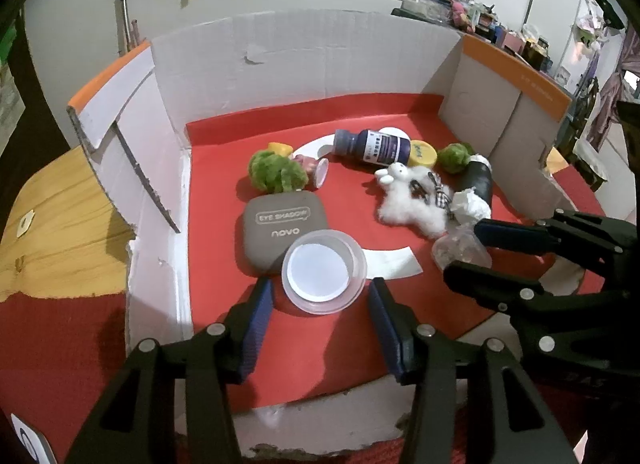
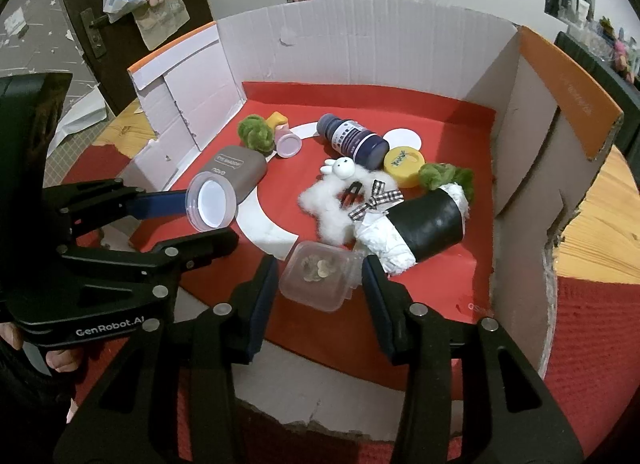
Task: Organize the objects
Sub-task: 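Open both tools and raise them out of the box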
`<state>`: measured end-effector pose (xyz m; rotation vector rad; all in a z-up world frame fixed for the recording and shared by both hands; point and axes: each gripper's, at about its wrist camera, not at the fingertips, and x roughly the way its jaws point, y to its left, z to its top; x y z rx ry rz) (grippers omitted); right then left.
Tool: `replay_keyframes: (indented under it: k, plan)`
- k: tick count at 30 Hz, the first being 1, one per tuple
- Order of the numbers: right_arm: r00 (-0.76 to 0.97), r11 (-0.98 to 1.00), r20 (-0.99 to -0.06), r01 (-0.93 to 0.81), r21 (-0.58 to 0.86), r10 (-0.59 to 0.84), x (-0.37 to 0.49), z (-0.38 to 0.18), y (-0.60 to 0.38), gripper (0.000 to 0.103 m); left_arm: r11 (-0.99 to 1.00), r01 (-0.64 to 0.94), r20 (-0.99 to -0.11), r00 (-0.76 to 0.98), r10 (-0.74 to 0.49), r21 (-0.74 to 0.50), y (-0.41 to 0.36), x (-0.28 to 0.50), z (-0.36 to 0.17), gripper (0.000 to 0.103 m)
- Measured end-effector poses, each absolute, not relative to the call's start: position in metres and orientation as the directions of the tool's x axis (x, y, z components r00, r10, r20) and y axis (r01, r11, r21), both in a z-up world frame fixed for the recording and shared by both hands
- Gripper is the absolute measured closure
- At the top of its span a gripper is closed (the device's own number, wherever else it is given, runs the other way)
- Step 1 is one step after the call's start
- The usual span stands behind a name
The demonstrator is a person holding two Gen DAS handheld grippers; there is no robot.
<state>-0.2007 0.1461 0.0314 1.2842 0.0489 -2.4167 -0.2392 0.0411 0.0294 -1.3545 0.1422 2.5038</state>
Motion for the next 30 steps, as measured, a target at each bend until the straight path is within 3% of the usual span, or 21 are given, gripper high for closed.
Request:
replay_keyframes:
  k: [12, 19, 30]
  plan:
    - [-0.527, -0.922, -0.785, 0.36, 0.142, -0.326, -0.195, 0.041, 0.149, 0.046, -0.959, -0.284, -0.81, -0.558, 0.178, -0.014, 0.044, -0.226, 0.039, 0.041]
    - [-0.545, -0.925, -0.776, 0.358, 0.126, -0.317, -0.188, 0.048, 0.151, 0.045, -0.966, -0.259, -0.791, -0.589, 0.164, -0.007, 0.042, -0.216, 0.046, 0.036]
    - [-0.58, -0.93, -0.755, 0.35, 0.109, -0.307, -0.166, 0.06, 0.149, 0.034, -0.975, -0.223, -0.748, -0.65, 0.133, 0.021, 0.036, -0.199, 0.059, 0.02]
